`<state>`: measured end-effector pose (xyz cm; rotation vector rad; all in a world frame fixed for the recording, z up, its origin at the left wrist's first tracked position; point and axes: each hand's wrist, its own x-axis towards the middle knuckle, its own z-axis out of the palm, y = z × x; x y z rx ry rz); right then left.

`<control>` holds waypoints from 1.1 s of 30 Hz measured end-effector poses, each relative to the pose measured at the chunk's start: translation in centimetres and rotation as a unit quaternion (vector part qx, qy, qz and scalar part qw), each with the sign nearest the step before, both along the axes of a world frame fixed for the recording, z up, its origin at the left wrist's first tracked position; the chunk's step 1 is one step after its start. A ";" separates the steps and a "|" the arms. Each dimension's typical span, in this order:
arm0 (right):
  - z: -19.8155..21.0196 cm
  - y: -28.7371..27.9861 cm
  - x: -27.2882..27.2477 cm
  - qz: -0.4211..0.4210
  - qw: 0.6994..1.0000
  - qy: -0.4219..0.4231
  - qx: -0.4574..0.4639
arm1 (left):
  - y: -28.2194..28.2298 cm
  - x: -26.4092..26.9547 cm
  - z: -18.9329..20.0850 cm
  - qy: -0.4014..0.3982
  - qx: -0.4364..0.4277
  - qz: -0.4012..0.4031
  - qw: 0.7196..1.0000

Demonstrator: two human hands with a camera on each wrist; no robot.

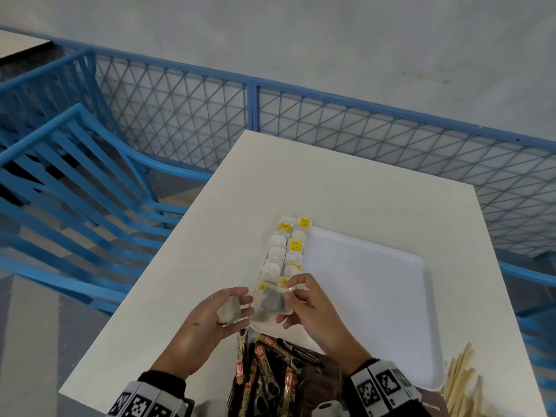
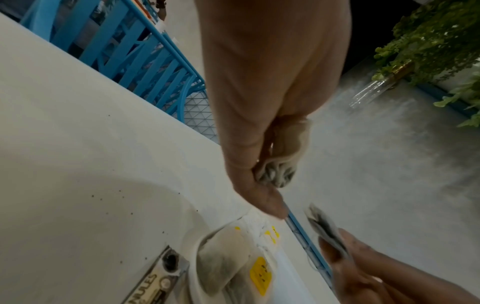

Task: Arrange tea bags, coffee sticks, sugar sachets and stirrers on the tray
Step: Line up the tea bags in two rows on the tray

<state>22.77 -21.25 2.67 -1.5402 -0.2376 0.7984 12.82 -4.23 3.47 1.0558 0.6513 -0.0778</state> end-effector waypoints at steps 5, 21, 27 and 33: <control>0.3 -1.1 0.7 0.011 0.999 -0.023 -0.031 | -0.2 0.5 -0.1 0.034 0.073 -0.015 0.997; -2.1 -2.3 1.8 -0.034 0.984 -0.104 -0.137 | 0.2 0.5 -1.2 0.034 0.085 -0.086 0.992; -2.1 -2.3 1.8 -0.052 0.996 -0.022 -0.073 | 0.0 0.8 -1.3 0.026 0.148 -0.093 0.984; -3.2 -1.7 1.9 -0.034 0.994 -0.028 -0.098 | 0.2 0.8 -1.5 0.001 0.145 -0.081 0.986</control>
